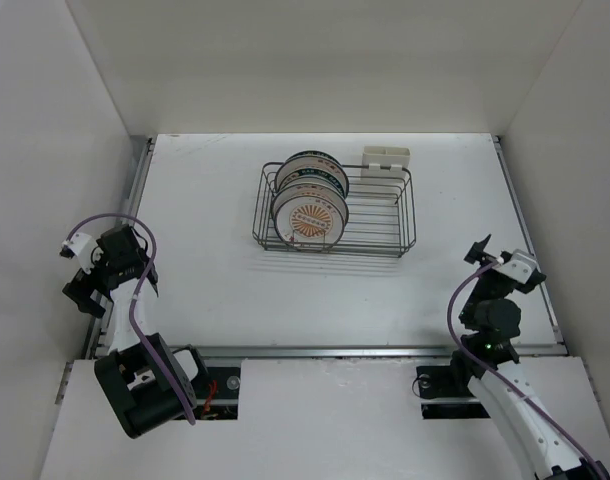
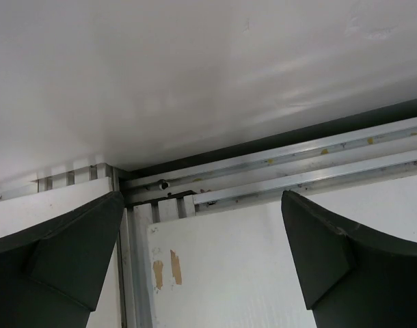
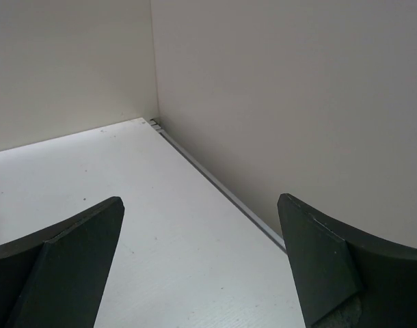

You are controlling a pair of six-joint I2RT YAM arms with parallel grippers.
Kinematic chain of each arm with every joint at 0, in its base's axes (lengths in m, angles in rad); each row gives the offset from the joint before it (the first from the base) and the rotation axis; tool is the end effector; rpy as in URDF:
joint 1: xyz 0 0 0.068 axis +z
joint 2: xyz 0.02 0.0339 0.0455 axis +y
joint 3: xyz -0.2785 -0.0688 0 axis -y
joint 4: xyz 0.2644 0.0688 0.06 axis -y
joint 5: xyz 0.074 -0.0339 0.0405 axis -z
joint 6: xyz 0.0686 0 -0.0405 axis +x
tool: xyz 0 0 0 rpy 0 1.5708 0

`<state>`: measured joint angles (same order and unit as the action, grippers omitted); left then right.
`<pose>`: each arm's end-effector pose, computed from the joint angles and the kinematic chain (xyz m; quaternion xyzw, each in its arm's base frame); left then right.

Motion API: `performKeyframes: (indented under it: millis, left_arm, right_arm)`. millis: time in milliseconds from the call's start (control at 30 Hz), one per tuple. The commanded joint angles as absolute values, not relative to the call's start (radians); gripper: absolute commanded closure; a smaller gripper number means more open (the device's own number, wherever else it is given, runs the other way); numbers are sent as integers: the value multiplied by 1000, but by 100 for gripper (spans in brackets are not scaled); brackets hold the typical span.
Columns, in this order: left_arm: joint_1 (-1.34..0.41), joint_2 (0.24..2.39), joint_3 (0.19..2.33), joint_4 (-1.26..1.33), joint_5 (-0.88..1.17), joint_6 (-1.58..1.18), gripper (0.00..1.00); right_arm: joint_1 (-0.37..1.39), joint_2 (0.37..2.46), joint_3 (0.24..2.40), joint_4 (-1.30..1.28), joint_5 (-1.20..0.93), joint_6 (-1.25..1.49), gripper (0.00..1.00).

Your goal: Unload the plates from the dish rack

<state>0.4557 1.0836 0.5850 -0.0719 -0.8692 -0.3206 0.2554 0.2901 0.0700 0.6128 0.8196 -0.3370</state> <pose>0.2015 0.1571 0.2220 -0.4881 0.6603 0.3980 0.4090 0.1441 -0.0142 0.2402 0.1681 0.5841 -0.2523 0.7530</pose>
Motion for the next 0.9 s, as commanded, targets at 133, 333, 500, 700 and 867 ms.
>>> performKeyframes:
  millis: [133, 333, 500, 700, 867]
  left_arm:
    - [462, 1080, 624, -66, -897, -336, 0]
    - [462, 1080, 624, -66, -897, -336, 0]
    - [462, 1080, 655, -66, -865, -281, 0]
    - [462, 1150, 992, -302, -381, 30, 0]
    - [462, 1175, 1208, -547, 50, 168, 0]
  right_arm:
    - [252, 275, 150, 556, 732, -347, 0]
    - [252, 262, 302, 381, 644, -328, 0]
    - [252, 323, 510, 199, 492, -245, 0]
    - [252, 662, 849, 69, 286, -71, 0]
    - [252, 1089, 1309, -327, 4, -58, 0]
